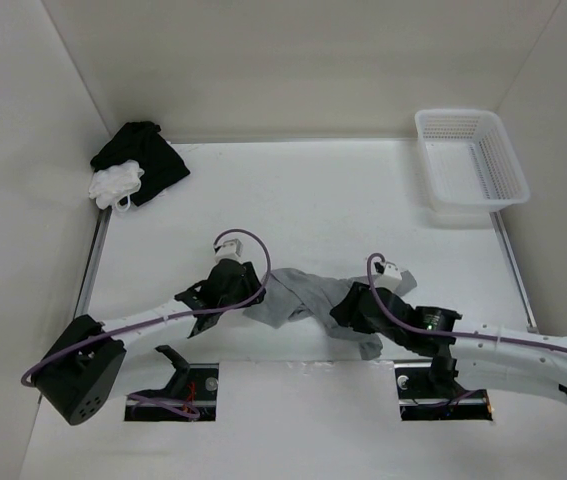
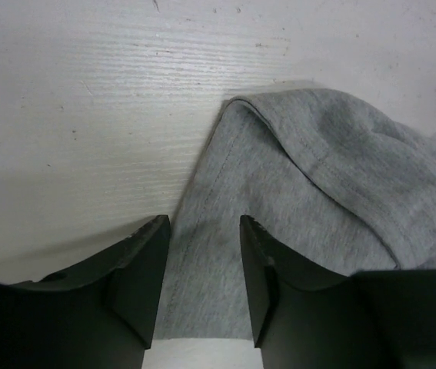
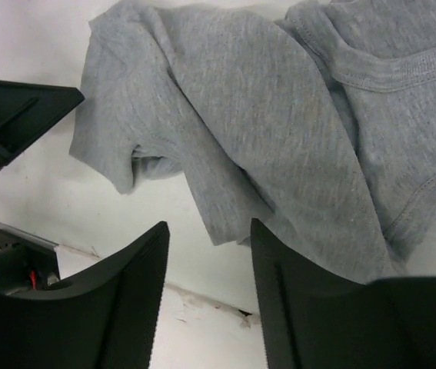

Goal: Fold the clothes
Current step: Flatten the tank top out

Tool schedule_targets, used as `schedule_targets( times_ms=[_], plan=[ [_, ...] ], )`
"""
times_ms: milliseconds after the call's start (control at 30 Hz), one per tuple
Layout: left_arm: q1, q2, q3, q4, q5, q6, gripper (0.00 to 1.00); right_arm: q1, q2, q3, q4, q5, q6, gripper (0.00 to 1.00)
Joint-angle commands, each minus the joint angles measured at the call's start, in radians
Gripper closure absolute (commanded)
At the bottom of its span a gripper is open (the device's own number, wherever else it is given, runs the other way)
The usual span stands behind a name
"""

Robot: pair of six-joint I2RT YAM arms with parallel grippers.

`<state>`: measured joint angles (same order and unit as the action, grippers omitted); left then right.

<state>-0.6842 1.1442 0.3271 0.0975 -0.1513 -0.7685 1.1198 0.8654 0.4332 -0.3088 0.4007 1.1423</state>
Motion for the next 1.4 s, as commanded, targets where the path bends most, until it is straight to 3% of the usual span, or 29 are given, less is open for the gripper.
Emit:
schedule_targets(
  times_ms=[0, 133, 233, 300, 367, 467, 600, 700, 733, 800, 833, 867, 933, 1000, 1067, 1133, 1200, 1300, 1367],
  plan=[
    [-0.01, 0.022, 0.007, -0.035, -0.013, 0.017, 0.66, 0.004, 0.053, -0.007, 0.016, -0.019, 0.02, 0.44],
    [-0.008, 0.029, 0.007, -0.027, 0.005, 0.015, 0.79, -0.013, 0.148, 0.009, 0.092, -0.065, -0.036, 0.45],
    [-0.008, 0.014, 0.004, -0.027, 0.027, 0.009, 0.86, -0.033, 0.179, 0.019, 0.149, -0.106, -0.065, 0.55],
    [0.004, -0.009, -0.002, -0.025, 0.048, 0.002, 0.92, -0.053, 0.175, 0.025, 0.166, -0.126, -0.087, 0.78],
    [0.025, -0.047, -0.002, -0.016, 0.064, -0.008, 0.97, -0.077, 0.147, 0.044, 0.162, -0.108, -0.104, 0.9],
    [0.054, -0.106, 0.041, 0.011, 0.067, -0.012, 1.0, -0.128, 0.123, 0.099, 0.181, -0.1, -0.176, 0.92],
    [0.137, -0.048, 0.195, 0.101, 0.047, -0.012, 1.0, -0.312, 0.194, 0.264, 0.256, -0.157, -0.37, 0.95],
    [0.209, 0.072, 0.332, 0.186, 0.039, -0.038, 1.0, -0.489, 0.337, 0.486, 0.321, -0.27, -0.499, 0.95],
    [0.272, 0.204, 0.497, 0.22, 0.035, -0.054, 1.0, -0.575, 0.441, 0.654, 0.329, -0.331, -0.563, 0.96],
    [0.318, 0.268, 0.617, 0.214, 0.026, -0.064, 1.0, -0.636, 0.542, 0.838, 0.31, -0.378, -0.624, 0.96],
    [0.356, 0.308, 0.733, 0.196, 0.025, -0.074, 1.0, -0.665, 0.626, 1.028, 0.254, -0.396, -0.665, 0.97],
    [0.376, 0.322, 0.81, 0.179, 0.025, -0.078, 1.0, -0.671, 0.641, 1.071, 0.237, -0.399, -0.67, 0.97],
    [0.404, 0.339, 0.987, 0.121, 0.019, -0.04, 1.0, -0.703, 0.759, 1.475, 0.061, -0.41, -0.755, 0.97],
    [0.423, 0.332, 1.161, 0.049, -0.003, 0.039, 1.0, -0.711, 0.809, 1.715, -0.033, -0.419, -0.8, 0.97],
    [0.429, 0.312, 1.211, 0.035, -0.02, 0.089, 1.0, -0.71, 0.819, 1.835, -0.085, -0.434, -0.82, 0.97],
    [0.438, 0.261, 1.222, 0.03, -0.057, 0.139, 1.0, -0.706, 0.778, 1.83, -0.093, -0.47, -0.825, 0.96],
    [0.441, 0.203, 1.17, 0.042, -0.077, 0.169, 1.0, -0.705, 0.71, 1.718, -0.067, -0.497, -0.829, 0.96],
    [0.409, 0.015, 0.865, 0.12, -0.141, 0.175, 0.98, -0.659, 0.475, 1.201, 0.148, -0.536, -0.796, 0.92],
    [0.375, -0.081, 0.67, 0.16, -0.206, 0.164, 0.97, -0.642, 0.402, 0.996, 0.219, -0.554, -0.761, 0.92]
  ],
)
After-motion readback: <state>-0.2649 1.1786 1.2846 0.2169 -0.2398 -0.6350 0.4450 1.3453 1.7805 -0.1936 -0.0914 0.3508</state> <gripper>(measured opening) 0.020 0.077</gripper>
